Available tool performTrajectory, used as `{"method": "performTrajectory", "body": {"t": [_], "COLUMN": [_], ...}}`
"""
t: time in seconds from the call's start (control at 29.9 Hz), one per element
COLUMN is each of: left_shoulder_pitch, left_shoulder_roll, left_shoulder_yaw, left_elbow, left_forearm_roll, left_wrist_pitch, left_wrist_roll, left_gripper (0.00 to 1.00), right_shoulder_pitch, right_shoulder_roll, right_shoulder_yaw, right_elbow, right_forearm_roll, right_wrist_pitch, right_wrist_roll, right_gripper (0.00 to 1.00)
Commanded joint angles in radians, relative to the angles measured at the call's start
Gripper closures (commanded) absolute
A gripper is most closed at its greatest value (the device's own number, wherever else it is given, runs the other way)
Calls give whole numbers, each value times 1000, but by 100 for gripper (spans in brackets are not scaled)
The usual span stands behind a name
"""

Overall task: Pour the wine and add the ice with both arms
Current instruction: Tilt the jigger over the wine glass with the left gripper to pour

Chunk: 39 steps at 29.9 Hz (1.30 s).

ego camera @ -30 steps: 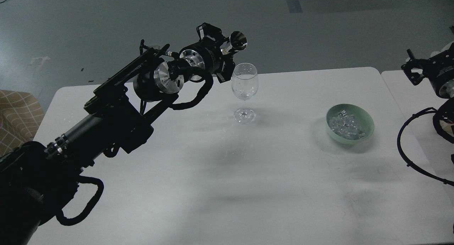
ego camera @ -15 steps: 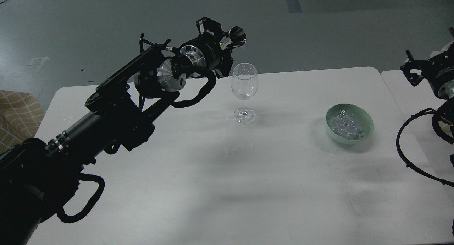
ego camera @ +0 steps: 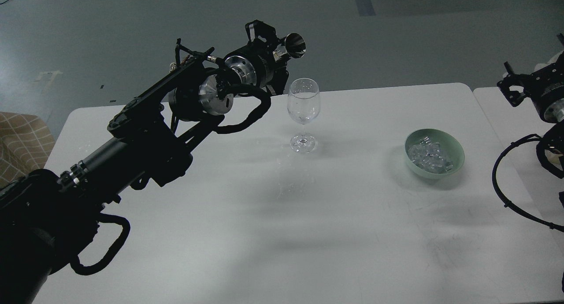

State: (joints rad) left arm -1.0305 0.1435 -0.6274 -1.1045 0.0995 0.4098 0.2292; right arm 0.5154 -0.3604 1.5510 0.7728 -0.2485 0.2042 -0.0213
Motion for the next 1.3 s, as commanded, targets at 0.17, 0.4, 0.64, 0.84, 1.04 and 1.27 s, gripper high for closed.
{"method": "performTrajectory", "body": {"t": [0.17, 0.4, 0.64, 0.84, 1.04, 1.27], "left_shoulder_pitch": [-11, -14, -14, -17, -19, -19], "left_shoulder_roll": [-2, -12, -10, -10, -9, -12], "left_shoulder_yaw": [41, 41, 43, 44, 81, 81], "left_elbow": [-2, -2, 0, 3, 8, 15], "left_forearm_roll": [55, 88, 138, 140, 215, 241], "left_wrist_pitch": [-5, -8, -14, -20, -23, -35], "left_wrist_roll": [-4, -5, -4, -5, -14, -18], "left_gripper": [66, 66, 66, 66, 66, 66], "right_shoulder_pitch": [0, 0, -3, -3, -5, -6], "right_shoulder_roll": [0, 0, 0, 0, -2, -2], "right_shoulder_yaw": [0, 0, 0, 0, 0, 0], "right_elbow": [-3, -4, -6, -3, -3, -3], "right_forearm_roll": [0, 0, 0, 0, 0, 0], "right_wrist_pitch": [3, 11, 11, 11, 11, 12], "right_wrist_roll": [0, 0, 0, 0, 0, 0], "right_gripper": [0, 0, 0, 0, 0, 0]}}
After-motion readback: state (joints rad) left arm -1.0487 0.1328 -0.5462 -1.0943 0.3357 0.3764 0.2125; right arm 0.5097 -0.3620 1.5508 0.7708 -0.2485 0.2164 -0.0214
